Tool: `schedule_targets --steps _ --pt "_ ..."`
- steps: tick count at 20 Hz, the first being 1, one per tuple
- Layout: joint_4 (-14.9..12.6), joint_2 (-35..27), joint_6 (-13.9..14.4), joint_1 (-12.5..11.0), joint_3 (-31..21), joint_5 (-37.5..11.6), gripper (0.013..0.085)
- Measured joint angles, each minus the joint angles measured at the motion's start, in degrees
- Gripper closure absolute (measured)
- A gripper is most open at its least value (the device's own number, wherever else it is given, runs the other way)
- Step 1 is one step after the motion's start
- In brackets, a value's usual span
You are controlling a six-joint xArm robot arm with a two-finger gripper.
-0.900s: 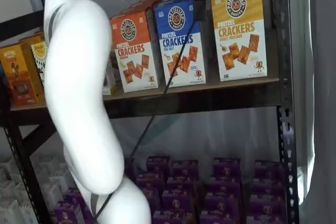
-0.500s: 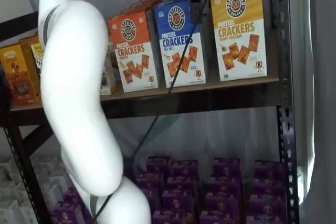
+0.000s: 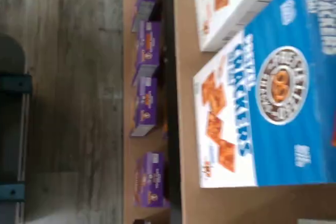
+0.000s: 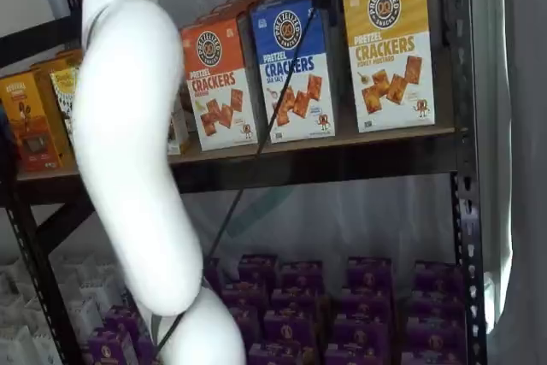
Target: Retrieve the yellow and white box located on the top shelf, the sixth one from the left
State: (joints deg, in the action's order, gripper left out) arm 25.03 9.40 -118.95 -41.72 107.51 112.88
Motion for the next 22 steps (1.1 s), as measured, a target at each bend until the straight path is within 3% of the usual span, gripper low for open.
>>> schedule_targets --steps 8,22 --pt "0.9 -6.6 0.5 0.3 7.1 -2.8 0.0130" --pt "-2.7 -15.7 1.6 3.7 16.0 -3.3 0.0130"
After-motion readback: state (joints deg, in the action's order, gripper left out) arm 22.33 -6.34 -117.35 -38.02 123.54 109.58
